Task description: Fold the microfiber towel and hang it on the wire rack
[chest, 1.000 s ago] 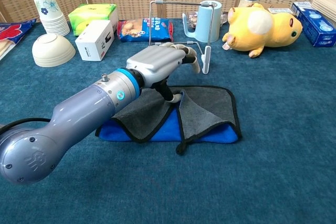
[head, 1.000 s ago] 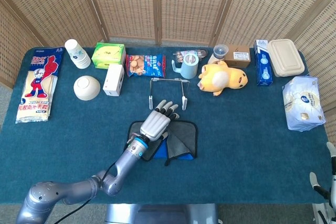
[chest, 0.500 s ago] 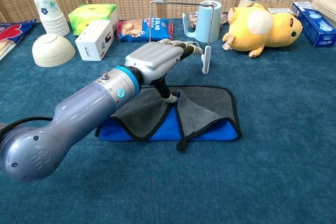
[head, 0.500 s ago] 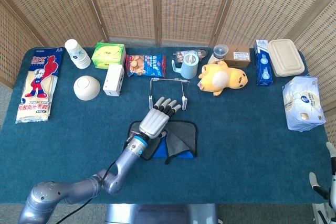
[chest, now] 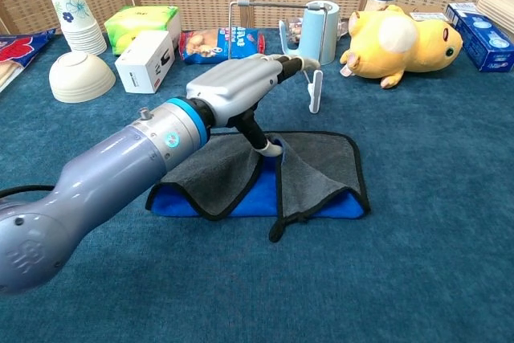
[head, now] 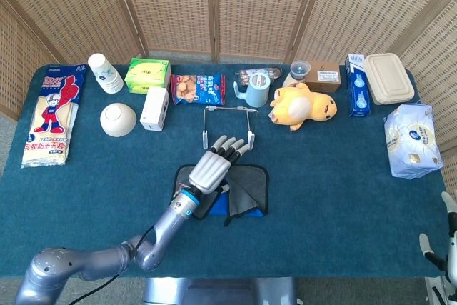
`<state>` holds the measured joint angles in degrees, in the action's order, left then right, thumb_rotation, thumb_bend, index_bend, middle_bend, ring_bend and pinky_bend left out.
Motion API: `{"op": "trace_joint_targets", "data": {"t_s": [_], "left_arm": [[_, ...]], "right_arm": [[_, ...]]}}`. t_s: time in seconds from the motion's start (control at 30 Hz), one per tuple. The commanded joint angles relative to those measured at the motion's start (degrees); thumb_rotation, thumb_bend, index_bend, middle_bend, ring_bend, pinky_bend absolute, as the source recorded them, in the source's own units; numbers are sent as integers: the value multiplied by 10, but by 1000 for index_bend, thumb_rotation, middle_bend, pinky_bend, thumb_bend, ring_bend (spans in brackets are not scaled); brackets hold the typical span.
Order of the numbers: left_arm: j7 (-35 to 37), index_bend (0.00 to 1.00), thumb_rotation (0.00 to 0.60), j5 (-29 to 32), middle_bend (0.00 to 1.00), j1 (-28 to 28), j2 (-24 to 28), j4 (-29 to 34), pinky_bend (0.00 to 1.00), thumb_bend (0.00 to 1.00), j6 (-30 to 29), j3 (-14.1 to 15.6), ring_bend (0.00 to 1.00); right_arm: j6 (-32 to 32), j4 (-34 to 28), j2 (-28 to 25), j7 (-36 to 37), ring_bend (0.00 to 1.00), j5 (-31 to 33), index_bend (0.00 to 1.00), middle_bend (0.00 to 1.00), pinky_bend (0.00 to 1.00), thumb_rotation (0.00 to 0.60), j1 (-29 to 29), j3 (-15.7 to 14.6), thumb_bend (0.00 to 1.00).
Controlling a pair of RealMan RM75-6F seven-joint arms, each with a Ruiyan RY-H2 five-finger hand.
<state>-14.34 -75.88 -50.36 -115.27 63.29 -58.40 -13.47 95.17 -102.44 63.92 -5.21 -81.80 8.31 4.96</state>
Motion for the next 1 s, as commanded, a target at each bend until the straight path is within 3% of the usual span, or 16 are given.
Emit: {"op": "trace_joint_targets", "data": {"t_s": [0.03, 0.27, 0.5, 0.7, 1.0], "left_arm": [[37, 134, 600, -7, 53, 26, 43, 70, 0, 210, -12, 12, 0], [30, 164, 600, -33, 65, 51, 96, 128, 0, 209, -39, 36, 0], [4, 171, 600, -16, 59, 35, 82, 98, 0, 209, -13, 25, 0], [31, 196, 600, -14, 68, 36, 82, 107, 0, 209, -4, 27, 0], [80, 258, 600, -52, 75, 73, 172, 209, 0, 209, -21, 72, 0]], "right_arm": [[-2, -3, 1, -5, 0, -2, 27, 19, 0, 600, -2, 0, 310], [-17, -13, 7, -27, 0, -6, 26, 18, 0, 600, -16, 0, 310], [-19, -20, 12, -41, 0, 1, 26, 18, 0, 600, -17, 1, 311], [-11, -22, 8, -39, 0, 2, 26, 18, 0, 600, -12, 0, 310], [-15, -31, 11, -53, 0, -10, 26, 18, 0, 600, -18, -4, 310]]}}
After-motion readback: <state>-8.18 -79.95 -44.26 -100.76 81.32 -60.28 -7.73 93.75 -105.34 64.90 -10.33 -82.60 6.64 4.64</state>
